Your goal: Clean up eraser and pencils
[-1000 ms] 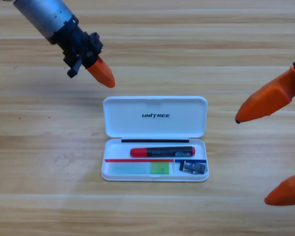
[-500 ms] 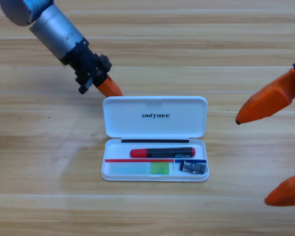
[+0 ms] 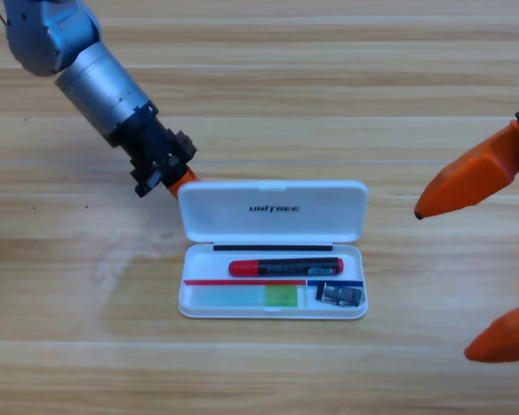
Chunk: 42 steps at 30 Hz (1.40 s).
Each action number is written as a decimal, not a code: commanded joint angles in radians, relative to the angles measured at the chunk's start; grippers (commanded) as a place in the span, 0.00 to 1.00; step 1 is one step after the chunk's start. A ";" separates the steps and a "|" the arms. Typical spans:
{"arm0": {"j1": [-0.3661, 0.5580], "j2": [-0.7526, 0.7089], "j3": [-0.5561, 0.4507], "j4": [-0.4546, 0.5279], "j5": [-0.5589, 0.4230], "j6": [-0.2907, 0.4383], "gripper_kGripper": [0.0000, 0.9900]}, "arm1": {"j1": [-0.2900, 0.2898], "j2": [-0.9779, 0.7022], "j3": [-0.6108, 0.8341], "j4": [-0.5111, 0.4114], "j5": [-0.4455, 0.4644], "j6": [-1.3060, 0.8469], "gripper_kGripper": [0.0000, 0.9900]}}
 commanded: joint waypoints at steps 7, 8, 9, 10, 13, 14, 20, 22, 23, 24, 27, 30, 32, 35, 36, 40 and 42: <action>-0.117 -0.057 0.071 -0.013 -0.013 -0.001 0.00 | -0.020 -0.011 0.031 -0.034 0.012 0.012 1.00; -0.124 -0.057 0.074 -0.016 -0.012 -0.002 0.00 | -0.020 -0.011 0.031 -0.033 0.012 0.014 1.00; -0.128 -0.057 0.077 -0.022 -0.010 -0.002 0.00 | -0.020 -0.011 0.031 -0.034 0.012 0.015 1.00; -0.134 -0.057 0.085 -0.031 -0.009 -0.005 0.00 | -0.020 -0.011 0.029 -0.033 0.012 0.015 1.00; -0.151 -0.057 0.117 -0.068 -0.007 -0.018 0.00 | -0.020 -0.011 0.027 -0.034 0.012 0.018 1.00; -0.156 -0.057 0.129 -0.082 -0.007 -0.022 0.00 | -0.020 -0.010 0.029 -0.034 0.012 0.018 1.00; -0.182 -0.056 0.185 -0.145 0.008 -0.045 0.00 | -0.020 -0.005 0.027 -0.034 0.012 0.020 1.00; -0.186 -0.056 0.201 -0.162 0.013 -0.048 0.00 | -0.020 -0.003 0.027 -0.034 0.012 0.020 1.00; -0.188 -0.056 0.209 -0.168 0.016 -0.048 0.00 | -0.020 -0.002 0.027 -0.034 0.012 0.020 1.00; -0.188 -0.056 0.218 -0.175 0.018 -0.048 0.00 | -0.020 -0.002 0.027 -0.034 0.012 0.020 1.00; -0.190 -0.056 0.251 -0.206 0.022 -0.051 0.00 | -0.020 0.000 0.026 -0.036 0.012 0.021 1.00; -0.193 -0.056 0.292 -0.248 0.030 -0.056 0.00 | -0.020 0.001 0.026 -0.036 0.012 0.023 1.00; -0.197 -0.054 0.324 -0.283 0.041 -0.062 0.00 | -0.020 0.003 0.026 -0.036 0.012 0.024 1.00; -0.200 -0.044 0.361 -0.326 0.048 -0.070 0.00 | -0.020 0.003 0.026 -0.036 0.012 0.026 1.00; -0.200 -0.039 0.364 -0.330 0.048 -0.068 0.00 | -0.020 0.003 0.026 -0.036 0.012 0.028 1.00; -0.200 -0.079 0.366 -0.329 0.064 -0.081 0.00 | -0.020 0.004 0.026 -0.036 0.012 0.028 1.00; -0.200 -0.145 0.369 -0.323 0.087 -0.099 0.00 | -0.020 0.006 0.026 -0.036 0.012 0.028 1.00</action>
